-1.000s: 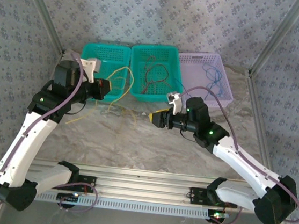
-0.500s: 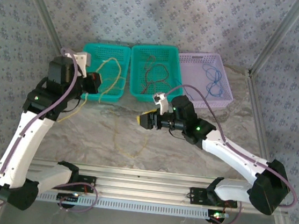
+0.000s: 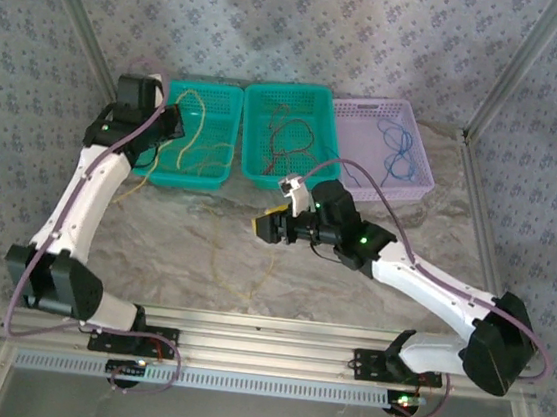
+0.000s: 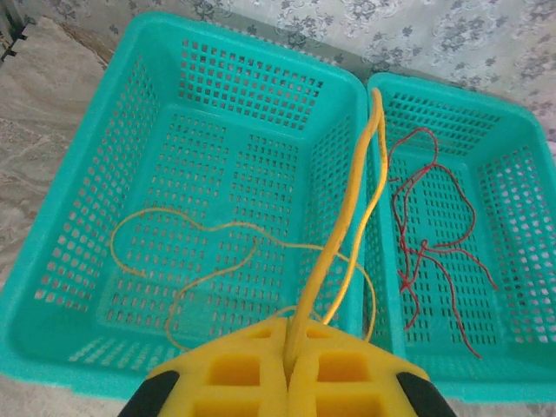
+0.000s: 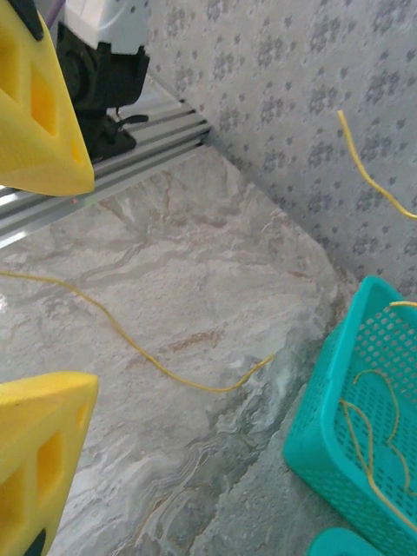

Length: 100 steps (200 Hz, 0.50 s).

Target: Untangle the cables

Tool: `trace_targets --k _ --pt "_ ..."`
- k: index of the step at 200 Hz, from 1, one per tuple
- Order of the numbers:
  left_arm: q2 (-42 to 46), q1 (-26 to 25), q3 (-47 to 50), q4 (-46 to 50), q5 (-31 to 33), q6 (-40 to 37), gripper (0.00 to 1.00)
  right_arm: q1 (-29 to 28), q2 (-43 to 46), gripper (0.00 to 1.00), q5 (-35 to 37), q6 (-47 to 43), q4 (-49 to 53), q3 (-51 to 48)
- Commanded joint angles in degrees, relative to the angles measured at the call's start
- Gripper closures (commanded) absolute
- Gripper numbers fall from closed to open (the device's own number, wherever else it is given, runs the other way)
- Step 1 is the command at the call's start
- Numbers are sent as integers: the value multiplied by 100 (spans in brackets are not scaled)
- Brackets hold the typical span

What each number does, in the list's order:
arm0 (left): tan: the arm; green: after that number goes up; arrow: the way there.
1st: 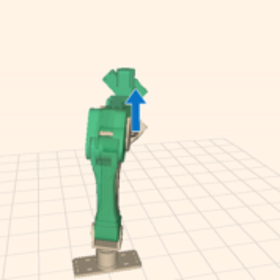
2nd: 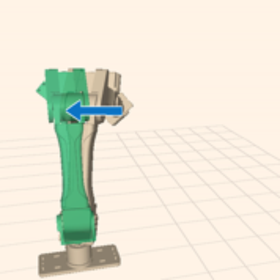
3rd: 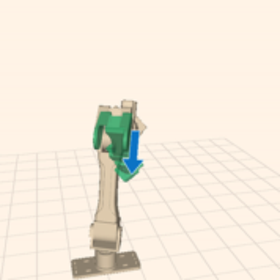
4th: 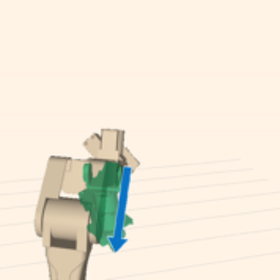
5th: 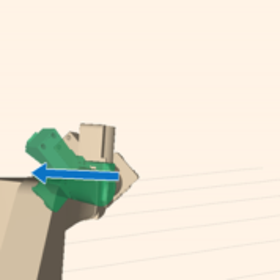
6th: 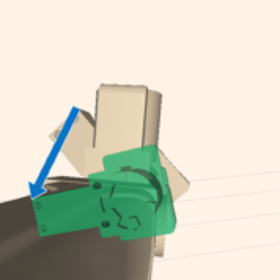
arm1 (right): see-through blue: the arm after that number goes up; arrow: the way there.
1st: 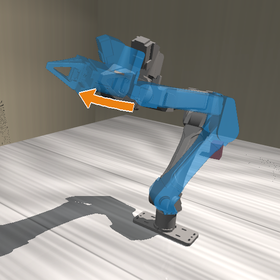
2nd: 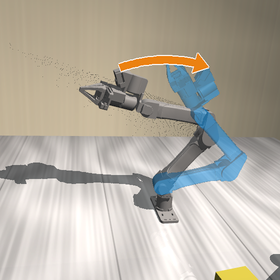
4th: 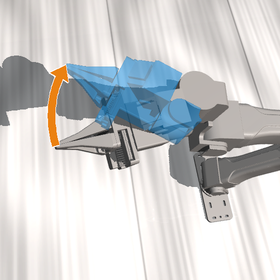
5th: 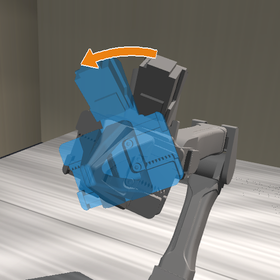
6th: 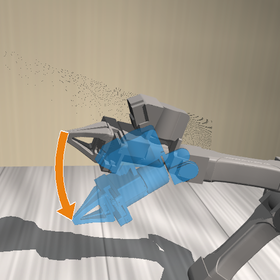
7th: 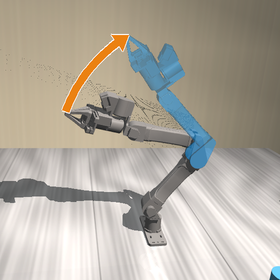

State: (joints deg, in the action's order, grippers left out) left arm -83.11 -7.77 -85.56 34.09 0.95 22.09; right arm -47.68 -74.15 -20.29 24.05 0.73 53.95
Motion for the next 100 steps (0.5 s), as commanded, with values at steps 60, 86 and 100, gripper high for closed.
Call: trace_targets --k 60,86,100 --pt "-2817 118 -2134 181 39 -117 100 -749 -1451 41 466 -549 587 651" --pt "-3811 101 -3280 800 -93 -73 100 -1166 -1893 37 610 -865 906 821" --pt "-4207 71 -3806 1055 -95 -47 95 -1452 -2113 37 891 -1140 1250 951"
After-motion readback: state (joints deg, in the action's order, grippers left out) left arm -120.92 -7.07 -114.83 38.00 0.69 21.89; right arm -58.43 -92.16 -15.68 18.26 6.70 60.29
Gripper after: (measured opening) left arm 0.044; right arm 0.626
